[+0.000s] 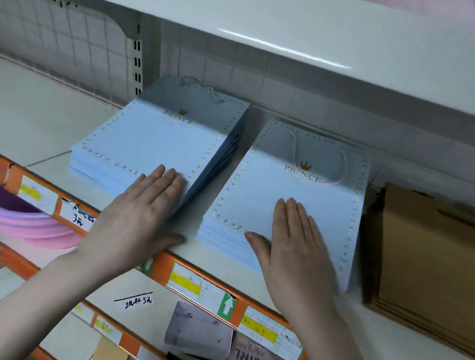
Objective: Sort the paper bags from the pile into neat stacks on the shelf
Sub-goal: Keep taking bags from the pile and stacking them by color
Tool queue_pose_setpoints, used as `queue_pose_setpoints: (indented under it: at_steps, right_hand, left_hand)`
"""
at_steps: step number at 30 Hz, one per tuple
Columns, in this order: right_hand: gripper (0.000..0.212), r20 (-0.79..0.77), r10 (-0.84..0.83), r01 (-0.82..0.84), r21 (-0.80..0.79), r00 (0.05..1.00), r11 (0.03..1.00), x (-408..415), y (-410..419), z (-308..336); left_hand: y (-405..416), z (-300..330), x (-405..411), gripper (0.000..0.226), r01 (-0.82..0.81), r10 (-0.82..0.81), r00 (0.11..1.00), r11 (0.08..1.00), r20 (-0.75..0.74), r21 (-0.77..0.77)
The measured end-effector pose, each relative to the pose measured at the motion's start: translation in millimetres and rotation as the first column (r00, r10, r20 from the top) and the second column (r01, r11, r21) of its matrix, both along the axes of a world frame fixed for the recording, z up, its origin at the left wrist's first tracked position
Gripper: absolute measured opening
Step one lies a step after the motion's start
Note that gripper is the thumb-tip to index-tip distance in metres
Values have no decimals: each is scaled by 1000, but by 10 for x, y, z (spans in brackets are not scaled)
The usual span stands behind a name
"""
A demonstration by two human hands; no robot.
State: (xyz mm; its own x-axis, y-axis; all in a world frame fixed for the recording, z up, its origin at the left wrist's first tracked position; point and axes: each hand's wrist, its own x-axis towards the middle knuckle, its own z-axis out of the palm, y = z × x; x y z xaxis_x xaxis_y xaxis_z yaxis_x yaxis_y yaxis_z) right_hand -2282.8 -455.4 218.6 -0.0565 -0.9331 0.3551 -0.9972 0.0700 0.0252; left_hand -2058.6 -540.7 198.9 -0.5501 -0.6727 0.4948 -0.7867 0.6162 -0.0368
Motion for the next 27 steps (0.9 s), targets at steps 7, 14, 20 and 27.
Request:
queue_pose_setpoints:
  at_steps: [7, 14, 20, 27]
  right_hand:
    - [86, 228, -77, 64, 66, 971, 996, 810, -487, 66]
    - [73, 551, -135, 169, -12, 823, 985, 1544, -921, 72]
    - [72, 874, -130, 373, -63, 469, 926, 1791, -1096, 55]
    - [63, 929, -118, 446, -55, 351, 893, 1836, -1121, 29]
  left_hand:
    - [-663, -68, 808, 96, 36, -33, 997, 999, -65, 35]
    - [-1302, 2, 1424, 108, 170, -156, 981, 978, -117, 124]
    - [-1510, -13, 1465, 119, 311, -195, 926, 879, -322, 361]
    - [-1571, -81, 1450, 115, 387, -178, 870, 825, -460, 412]
